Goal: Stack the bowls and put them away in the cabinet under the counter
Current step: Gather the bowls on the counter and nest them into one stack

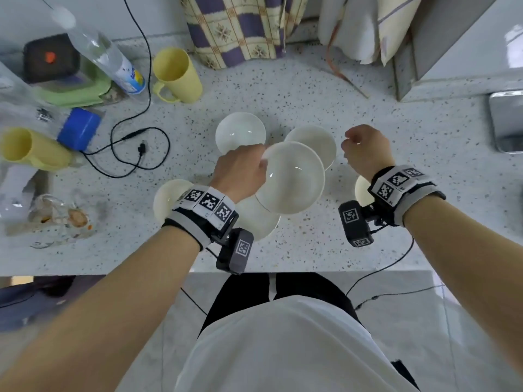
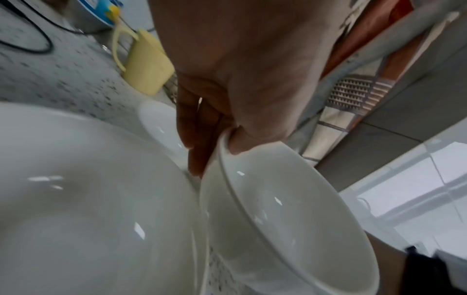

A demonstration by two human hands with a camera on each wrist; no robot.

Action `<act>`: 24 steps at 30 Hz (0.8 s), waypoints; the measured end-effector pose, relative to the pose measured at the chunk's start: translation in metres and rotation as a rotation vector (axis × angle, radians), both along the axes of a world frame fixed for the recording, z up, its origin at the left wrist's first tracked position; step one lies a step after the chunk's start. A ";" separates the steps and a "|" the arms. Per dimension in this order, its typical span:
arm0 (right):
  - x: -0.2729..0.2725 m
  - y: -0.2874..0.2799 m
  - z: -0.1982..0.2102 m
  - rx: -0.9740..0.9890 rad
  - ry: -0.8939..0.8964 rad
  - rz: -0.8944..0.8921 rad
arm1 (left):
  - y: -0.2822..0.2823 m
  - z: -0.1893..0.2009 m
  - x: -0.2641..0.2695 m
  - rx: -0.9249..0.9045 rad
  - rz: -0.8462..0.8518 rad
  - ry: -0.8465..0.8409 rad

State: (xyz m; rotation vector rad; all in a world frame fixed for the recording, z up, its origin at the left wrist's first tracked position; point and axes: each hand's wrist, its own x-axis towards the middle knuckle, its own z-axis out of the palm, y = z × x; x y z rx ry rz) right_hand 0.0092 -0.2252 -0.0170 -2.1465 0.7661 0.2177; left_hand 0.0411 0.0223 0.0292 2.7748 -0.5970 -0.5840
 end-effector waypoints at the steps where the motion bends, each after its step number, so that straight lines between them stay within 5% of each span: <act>1: 0.003 0.003 -0.002 -0.048 0.056 0.052 | 0.009 0.001 0.002 0.013 0.030 -0.003; 7: 0.015 0.022 -0.021 -0.253 0.256 0.286 | 0.061 0.008 -0.002 0.028 0.195 0.001; 12: 0.014 0.031 -0.024 -0.215 0.306 0.242 | 0.089 0.002 -0.024 0.113 0.242 -0.027; 19: -0.014 0.052 -0.009 0.186 -0.020 -0.070 | 0.099 -0.021 -0.048 0.117 0.211 -0.044; 24: -0.025 0.074 0.020 0.193 -0.144 -0.046 | 0.087 -0.032 -0.051 0.176 0.180 -0.050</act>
